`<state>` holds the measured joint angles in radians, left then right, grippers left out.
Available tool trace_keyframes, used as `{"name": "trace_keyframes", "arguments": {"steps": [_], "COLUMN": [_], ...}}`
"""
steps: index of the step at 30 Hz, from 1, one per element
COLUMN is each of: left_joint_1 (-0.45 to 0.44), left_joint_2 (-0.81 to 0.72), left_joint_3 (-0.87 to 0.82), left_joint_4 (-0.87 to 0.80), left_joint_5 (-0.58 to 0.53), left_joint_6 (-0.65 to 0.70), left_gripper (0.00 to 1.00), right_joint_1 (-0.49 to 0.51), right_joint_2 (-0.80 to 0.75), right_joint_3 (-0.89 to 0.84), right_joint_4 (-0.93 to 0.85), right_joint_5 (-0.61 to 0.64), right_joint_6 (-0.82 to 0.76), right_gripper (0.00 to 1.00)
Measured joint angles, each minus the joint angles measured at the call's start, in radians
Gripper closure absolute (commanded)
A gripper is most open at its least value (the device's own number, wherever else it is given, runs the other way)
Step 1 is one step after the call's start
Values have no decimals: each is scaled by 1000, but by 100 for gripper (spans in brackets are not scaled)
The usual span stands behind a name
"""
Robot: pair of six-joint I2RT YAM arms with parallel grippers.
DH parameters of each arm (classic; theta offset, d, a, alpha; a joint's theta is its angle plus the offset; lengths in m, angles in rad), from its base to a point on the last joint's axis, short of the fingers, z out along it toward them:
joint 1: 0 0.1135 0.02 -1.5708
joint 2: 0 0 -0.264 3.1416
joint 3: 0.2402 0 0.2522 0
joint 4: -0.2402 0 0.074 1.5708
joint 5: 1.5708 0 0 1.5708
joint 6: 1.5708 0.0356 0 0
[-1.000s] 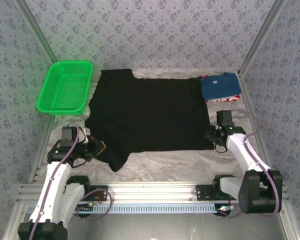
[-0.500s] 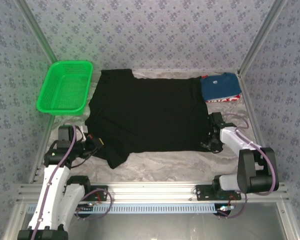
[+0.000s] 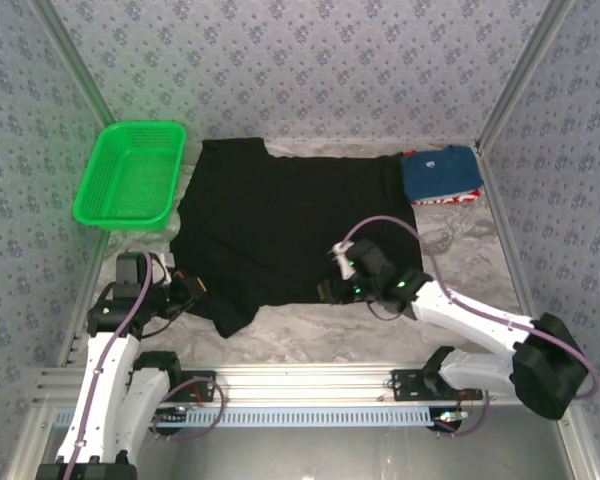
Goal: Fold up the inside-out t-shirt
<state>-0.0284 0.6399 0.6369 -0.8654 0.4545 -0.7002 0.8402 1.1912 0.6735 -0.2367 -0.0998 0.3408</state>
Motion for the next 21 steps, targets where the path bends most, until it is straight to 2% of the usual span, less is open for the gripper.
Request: {"name": "trace_keyframes", "arguments": {"steps": [4,9,15,19,21], "left_joint_1": [0,0,0,0,0], "left_joint_2": [35,63,80,161,230], "left_joint_3": [0,0,-17,-29,-30], "left_joint_4": [1,2,29,83,128], "left_joint_5": [-19,-62,-97,-130,-145], "left_joint_6": [11,14,-19,-27,-24], "left_gripper": [100,96,92,91,84], "right_joint_1": [141,220,211,179,161], "right_joint_2": [152,311,343,341,331], "right_joint_3": [61,169,189,185,174], "right_joint_4": [95,164,190,194,197], "right_joint_5": [-16,-36,-40,-38,-34], "right_joint_6": [-70,-135,-158,-158,-158], "right_gripper": [51,51,52,52,52]}}
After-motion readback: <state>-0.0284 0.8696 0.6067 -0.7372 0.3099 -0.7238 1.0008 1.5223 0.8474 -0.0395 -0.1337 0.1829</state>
